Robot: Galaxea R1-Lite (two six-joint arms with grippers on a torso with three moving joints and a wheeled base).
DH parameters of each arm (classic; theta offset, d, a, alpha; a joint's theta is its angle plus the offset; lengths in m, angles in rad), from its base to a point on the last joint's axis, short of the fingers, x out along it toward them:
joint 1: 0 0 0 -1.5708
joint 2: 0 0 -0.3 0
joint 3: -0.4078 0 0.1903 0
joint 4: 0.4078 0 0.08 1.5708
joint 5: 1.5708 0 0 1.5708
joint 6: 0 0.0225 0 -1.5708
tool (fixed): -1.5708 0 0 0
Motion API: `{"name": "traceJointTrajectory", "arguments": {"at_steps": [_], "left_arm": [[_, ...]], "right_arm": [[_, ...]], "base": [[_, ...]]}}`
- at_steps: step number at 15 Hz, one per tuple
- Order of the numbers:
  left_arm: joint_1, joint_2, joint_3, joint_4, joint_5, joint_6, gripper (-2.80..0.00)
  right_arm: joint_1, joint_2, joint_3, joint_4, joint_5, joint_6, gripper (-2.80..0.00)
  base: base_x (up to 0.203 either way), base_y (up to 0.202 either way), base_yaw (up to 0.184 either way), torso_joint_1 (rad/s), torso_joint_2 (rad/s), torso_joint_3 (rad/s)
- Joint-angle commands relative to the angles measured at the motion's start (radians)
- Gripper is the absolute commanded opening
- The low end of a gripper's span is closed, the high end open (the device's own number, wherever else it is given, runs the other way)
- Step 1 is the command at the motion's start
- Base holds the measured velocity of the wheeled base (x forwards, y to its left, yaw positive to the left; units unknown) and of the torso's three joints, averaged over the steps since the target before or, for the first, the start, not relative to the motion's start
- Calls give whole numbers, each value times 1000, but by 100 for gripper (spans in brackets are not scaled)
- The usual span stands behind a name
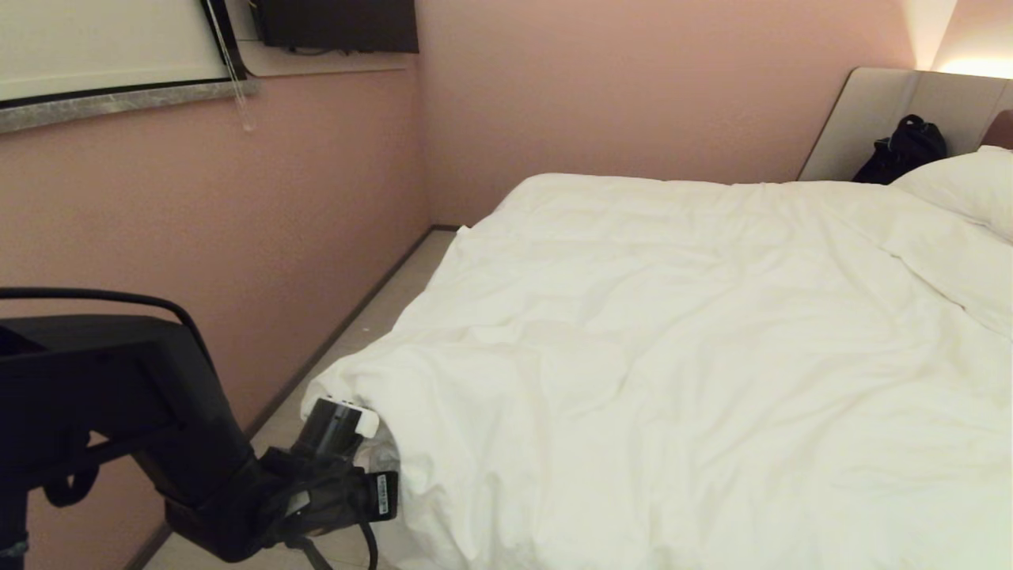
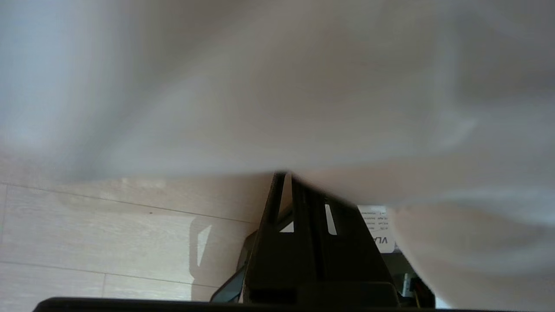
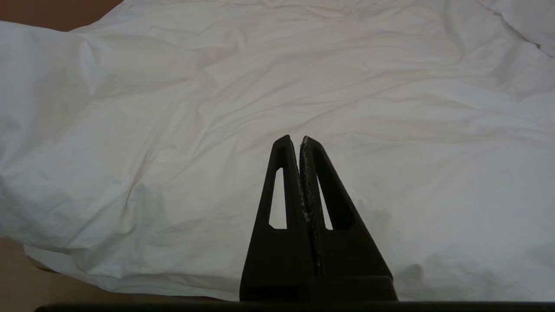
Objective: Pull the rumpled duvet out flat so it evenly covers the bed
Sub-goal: Flatten the corners of the folded blanket
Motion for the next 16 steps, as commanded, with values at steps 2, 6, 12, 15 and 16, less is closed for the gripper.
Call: {"name": "traceJointTrajectory", "arguments": {"at_steps": [2,6,12,15,16], "left_arm": [[-12,44,-14,-9,22,-1,-280],[-13,54,-29,-9,30,3,0],[-13,64,-63,-4,31,2,0],[-13,64,-81,0,31,1,0],[-13,64,-81,-5,31,1,0]], "right_arm": [[0,0,0,0,0,0,-280],[0,0,0,0,0,0,-280],[0,1,0,0,0,0,-280],[0,1,0,0,0,0,-280],[0,0,0,0,0,0,-280]], "base": [[0,0,0,0,0,0],[0,0,0,0,0,0],[0,0,0,0,0,0],[0,0,0,0,0,0],[0,0,0,0,0,0]]}}
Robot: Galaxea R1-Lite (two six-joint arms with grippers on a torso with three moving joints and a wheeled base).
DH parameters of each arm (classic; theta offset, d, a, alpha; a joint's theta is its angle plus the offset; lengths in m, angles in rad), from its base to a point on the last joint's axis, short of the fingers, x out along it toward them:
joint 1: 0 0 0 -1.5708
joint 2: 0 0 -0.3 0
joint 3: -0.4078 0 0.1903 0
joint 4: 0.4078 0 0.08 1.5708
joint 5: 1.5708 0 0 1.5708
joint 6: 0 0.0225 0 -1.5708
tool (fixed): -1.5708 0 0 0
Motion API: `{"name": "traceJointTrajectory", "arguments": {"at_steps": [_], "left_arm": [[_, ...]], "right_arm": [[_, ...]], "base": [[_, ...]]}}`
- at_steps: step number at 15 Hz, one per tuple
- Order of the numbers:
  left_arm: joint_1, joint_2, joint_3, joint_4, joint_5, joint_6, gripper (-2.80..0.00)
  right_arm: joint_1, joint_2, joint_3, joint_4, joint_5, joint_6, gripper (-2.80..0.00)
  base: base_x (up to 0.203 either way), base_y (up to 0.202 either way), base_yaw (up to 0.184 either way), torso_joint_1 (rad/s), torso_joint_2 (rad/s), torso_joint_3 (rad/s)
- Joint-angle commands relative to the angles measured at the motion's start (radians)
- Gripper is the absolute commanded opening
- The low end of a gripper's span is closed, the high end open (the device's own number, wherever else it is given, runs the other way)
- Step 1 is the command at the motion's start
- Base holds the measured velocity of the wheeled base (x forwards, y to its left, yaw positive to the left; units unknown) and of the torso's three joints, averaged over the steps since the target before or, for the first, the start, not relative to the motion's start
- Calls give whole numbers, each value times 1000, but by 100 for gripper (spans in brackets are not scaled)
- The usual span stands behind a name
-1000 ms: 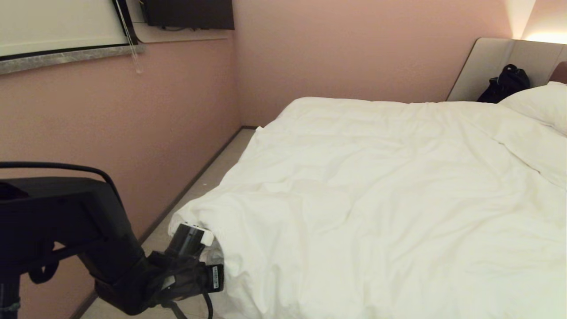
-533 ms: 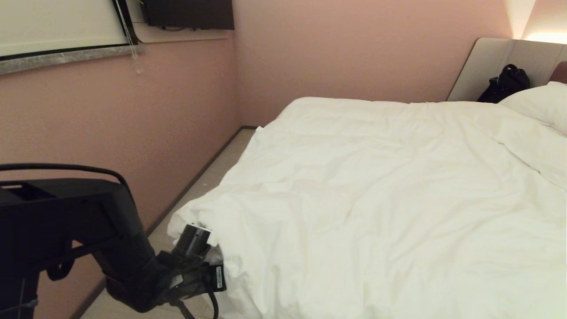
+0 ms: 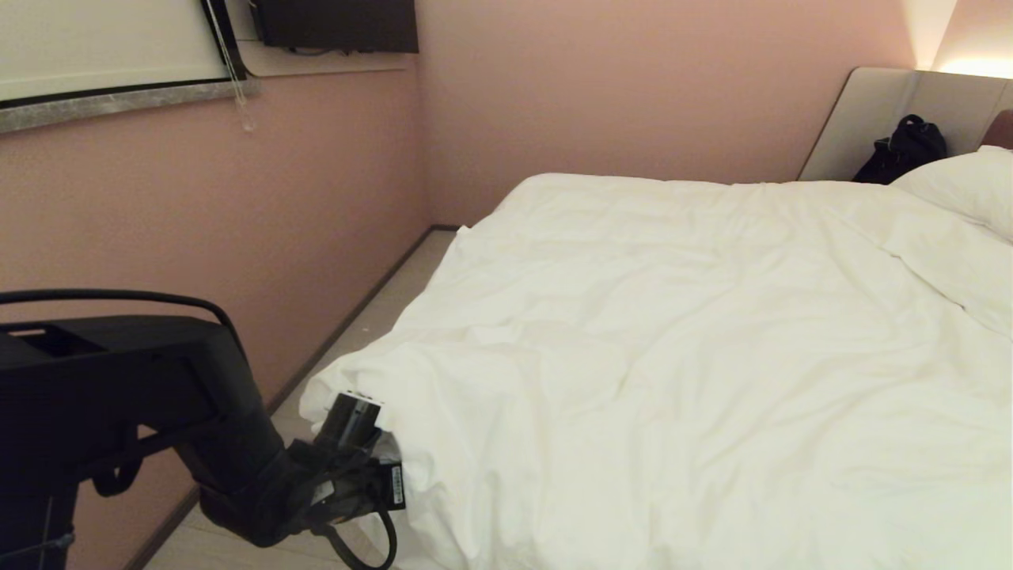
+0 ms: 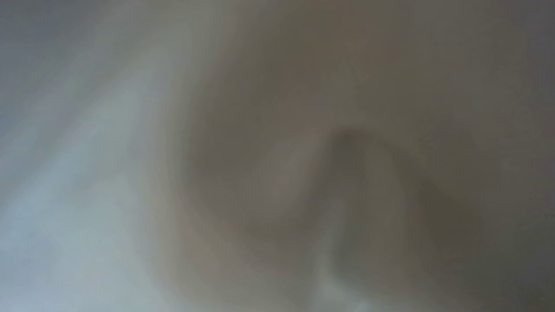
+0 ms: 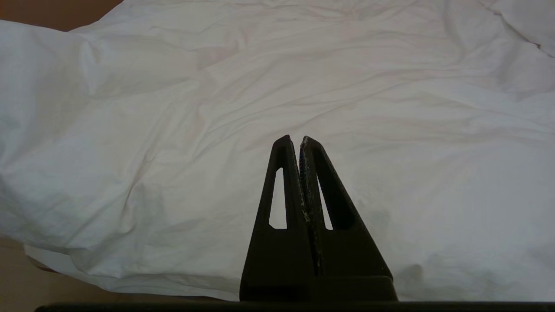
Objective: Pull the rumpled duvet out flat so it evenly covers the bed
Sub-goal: Flatten the corners of the folded blanket
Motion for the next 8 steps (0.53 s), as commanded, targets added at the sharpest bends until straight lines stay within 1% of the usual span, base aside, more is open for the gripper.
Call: {"name": "traceJointTrajectory", "arguments": {"at_steps": [1,5,8], "left_arm": [[0,2,-6,-2,1,-2,0],[0,23,-52,16,1,-1,0],[0,35,-116,77,1,3,0]], "right_arm": [[0,1,0,-1,0,0,-280],[0,0,0,-1,0,0,-280],[0,1,0,0,0,0,-280]], "base": [[0,0,0,0,0,0],[0,0,0,0,0,0],[0,0,0,0,0,0]]}}
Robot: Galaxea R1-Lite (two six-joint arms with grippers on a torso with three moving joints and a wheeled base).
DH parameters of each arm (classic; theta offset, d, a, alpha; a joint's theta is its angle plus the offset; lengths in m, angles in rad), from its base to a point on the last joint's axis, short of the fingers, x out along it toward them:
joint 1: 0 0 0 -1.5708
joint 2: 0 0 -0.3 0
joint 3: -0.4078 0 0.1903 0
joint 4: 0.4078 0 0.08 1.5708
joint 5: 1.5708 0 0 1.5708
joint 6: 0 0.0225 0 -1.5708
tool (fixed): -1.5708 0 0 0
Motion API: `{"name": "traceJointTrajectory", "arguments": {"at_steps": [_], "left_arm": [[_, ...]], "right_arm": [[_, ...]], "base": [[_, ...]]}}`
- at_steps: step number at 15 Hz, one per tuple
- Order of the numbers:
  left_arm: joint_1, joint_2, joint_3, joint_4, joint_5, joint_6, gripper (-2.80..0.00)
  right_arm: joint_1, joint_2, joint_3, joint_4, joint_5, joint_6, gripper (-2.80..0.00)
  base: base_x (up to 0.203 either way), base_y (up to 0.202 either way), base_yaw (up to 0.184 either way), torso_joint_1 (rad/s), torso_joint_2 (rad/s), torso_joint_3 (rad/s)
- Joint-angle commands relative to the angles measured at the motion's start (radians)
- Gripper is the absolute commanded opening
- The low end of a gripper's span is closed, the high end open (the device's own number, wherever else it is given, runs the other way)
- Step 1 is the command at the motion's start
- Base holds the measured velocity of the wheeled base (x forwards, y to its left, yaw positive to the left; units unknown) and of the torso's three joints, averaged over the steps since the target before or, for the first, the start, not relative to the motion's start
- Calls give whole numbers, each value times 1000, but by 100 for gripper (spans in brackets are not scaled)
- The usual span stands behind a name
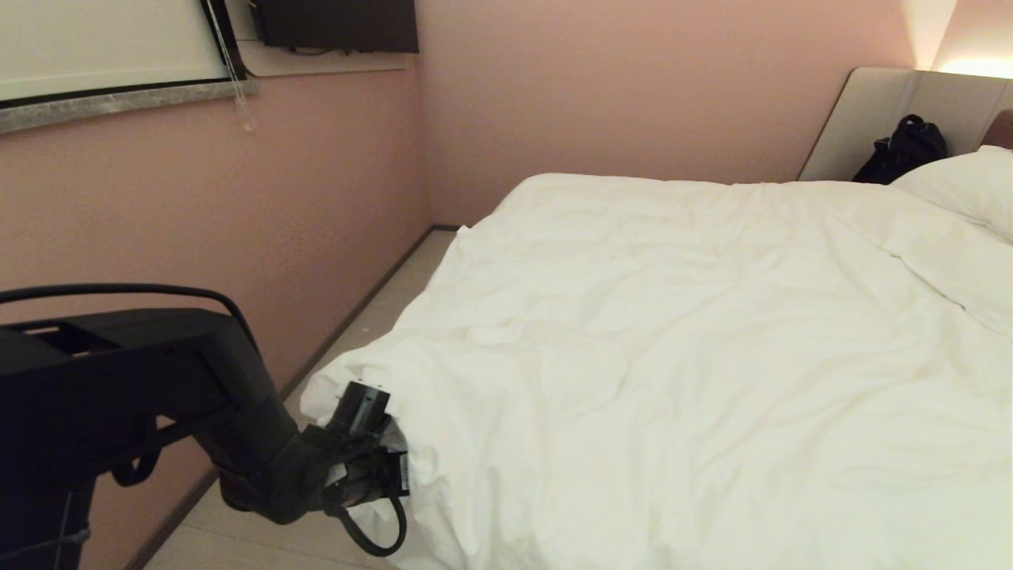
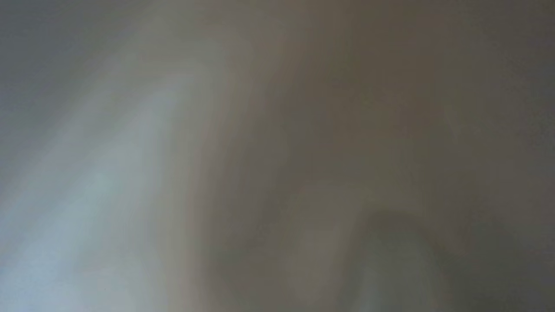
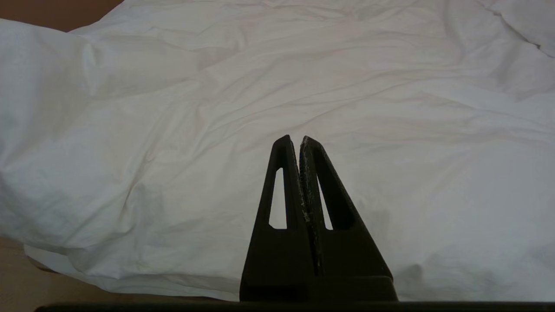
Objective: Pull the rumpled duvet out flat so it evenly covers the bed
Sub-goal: Flatten the corners of the folded blanket
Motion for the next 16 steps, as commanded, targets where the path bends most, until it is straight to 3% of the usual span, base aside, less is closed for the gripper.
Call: {"name": "traceJointTrajectory", "arguments": {"at_steps": [1,4,7,13,16], "left_arm": [[0,8,-37,18,1,-3,0],[1,17,-88,90,5,-2,0],[3,33,-134,162,73,11,0],[24,34,-138,164,87,63,0],[38,61,-168,149,174,100,0]], "right_arm": [[0,0,0,1,0,-1,-280],[0,1,0,0,0,-1,-280],[0,0,0,1,0,-1,-280],[0,0,0,0,0,-1,-280],[0,0,0,1,0,-1,-280]], "base": [[0,0,0,0,0,0],[0,0,0,0,0,0],[0,0,0,0,0,0],[0,0,0,0,0,0],[0,0,0,0,0,0]]}}
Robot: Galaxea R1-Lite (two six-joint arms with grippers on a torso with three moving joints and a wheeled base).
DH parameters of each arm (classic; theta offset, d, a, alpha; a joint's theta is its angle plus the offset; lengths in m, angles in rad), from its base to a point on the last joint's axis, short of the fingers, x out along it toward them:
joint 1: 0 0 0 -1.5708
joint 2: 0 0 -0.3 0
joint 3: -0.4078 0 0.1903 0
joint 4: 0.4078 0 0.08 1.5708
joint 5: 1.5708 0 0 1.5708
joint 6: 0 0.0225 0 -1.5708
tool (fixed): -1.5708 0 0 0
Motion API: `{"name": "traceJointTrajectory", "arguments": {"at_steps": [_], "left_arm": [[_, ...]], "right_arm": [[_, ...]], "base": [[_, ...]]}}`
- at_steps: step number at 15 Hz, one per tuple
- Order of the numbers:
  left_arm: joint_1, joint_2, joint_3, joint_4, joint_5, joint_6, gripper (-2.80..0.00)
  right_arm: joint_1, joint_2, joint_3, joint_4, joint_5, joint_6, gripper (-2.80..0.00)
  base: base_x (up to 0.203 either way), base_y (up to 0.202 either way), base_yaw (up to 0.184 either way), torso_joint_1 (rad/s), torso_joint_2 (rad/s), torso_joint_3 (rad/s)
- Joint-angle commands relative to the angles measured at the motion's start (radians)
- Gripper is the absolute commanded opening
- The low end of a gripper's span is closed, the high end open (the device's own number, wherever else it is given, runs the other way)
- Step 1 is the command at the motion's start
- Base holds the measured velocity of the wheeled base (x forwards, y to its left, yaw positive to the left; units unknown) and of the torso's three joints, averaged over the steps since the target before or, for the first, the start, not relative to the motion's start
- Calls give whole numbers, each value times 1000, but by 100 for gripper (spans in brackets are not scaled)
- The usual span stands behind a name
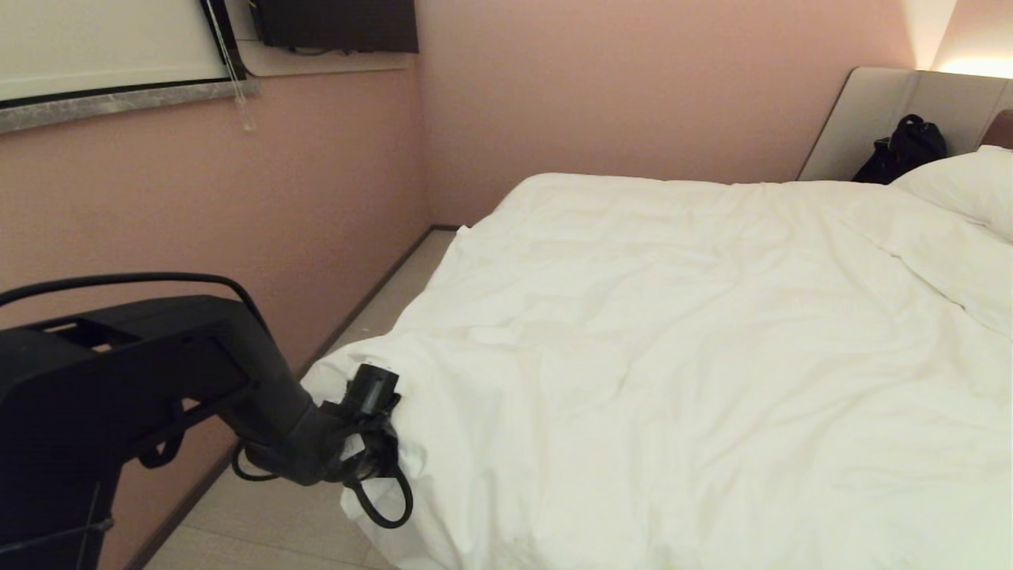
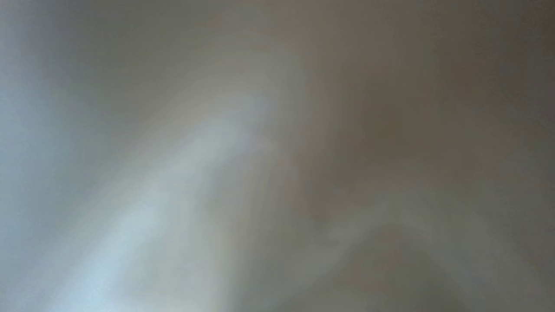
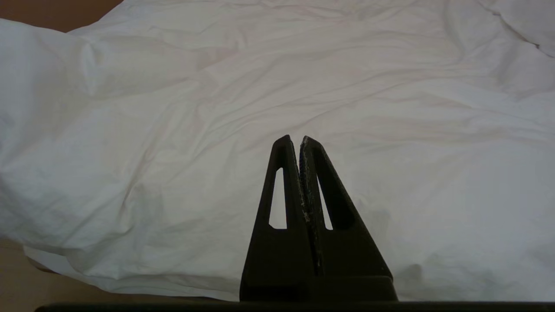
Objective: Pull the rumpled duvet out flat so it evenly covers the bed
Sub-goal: Flatten the corners of the folded blanket
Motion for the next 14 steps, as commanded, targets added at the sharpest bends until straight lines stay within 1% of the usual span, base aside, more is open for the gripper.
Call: {"name": "traceJointTrajectory", "arguments": {"at_steps": [1,5,10,14], "left_arm": [[11,18,-22,-5,39,4,0],[17,23,-28,-5,45,39,0],[17,11,-15,11,37,40,0],[15,-60,46,35,34,42,0]], "right_arm": [[0,0,0,-1,0,-1,-280],[0,1,0,1,0,-1,-280],[0,0,0,0,0,-1,-280],[0,0,0,0,0,-1,-280]], "base": [[0,0,0,0,0,0],[0,0,0,0,0,0],[0,0,0,0,0,0],[0,0,0,0,0,0]]}}
